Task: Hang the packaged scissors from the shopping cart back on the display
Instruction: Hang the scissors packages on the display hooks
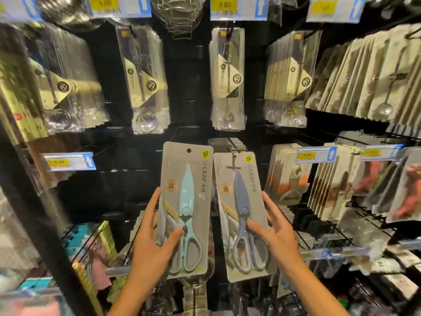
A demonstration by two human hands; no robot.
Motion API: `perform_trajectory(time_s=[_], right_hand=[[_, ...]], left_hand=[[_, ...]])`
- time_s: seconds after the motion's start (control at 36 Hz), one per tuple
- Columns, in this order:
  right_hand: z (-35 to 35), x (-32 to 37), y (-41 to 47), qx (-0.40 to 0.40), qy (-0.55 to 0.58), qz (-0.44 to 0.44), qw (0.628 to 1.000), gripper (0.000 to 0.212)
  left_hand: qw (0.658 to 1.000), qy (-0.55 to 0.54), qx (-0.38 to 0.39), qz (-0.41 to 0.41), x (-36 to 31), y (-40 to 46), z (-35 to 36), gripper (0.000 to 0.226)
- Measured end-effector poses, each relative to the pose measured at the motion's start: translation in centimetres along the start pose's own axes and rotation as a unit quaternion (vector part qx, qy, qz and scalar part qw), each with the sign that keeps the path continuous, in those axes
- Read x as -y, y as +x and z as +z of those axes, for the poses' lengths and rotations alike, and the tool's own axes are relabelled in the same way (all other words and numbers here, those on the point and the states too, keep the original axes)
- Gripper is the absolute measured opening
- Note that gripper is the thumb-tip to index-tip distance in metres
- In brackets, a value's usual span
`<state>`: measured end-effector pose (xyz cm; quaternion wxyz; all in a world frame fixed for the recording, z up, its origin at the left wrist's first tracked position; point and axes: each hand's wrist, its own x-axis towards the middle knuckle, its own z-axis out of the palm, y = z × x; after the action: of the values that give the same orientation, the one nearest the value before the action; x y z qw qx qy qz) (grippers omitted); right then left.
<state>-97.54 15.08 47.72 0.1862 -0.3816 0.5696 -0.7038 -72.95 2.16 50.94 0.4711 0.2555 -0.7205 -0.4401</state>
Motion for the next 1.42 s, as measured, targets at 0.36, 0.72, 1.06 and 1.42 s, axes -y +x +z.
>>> perform_trajectory(time_s=[0.36,0.72,1.06,1.42], right_hand=[[1.5,-2.7,2.9,0.065,-0.227,-0.016,0.972,0.086],[3.7,-6.1,9.1,0.015,-0.372,-0.015,0.928,0.088],[4.1,-7.2,10.9,0.015,-0.372,-0.013,0.928,0.093],[5.2,-1.3,4.2,0.118,-0.099,-0.053,0.987,0.065]], left_hand=[[1.0,-0.004,-0.005,0.005,0.0,1.5,0.6,0.09],[0.999,-0.004,-0.016,0.03,-0.2,2.7,0.6,0.088],[0.999,-0.004,-0.009,0.033,0.1,2.9,0.7,0.092],[0.998,-0.021,-0.01,0.052,0.2,2.3,1.1,0.091]])
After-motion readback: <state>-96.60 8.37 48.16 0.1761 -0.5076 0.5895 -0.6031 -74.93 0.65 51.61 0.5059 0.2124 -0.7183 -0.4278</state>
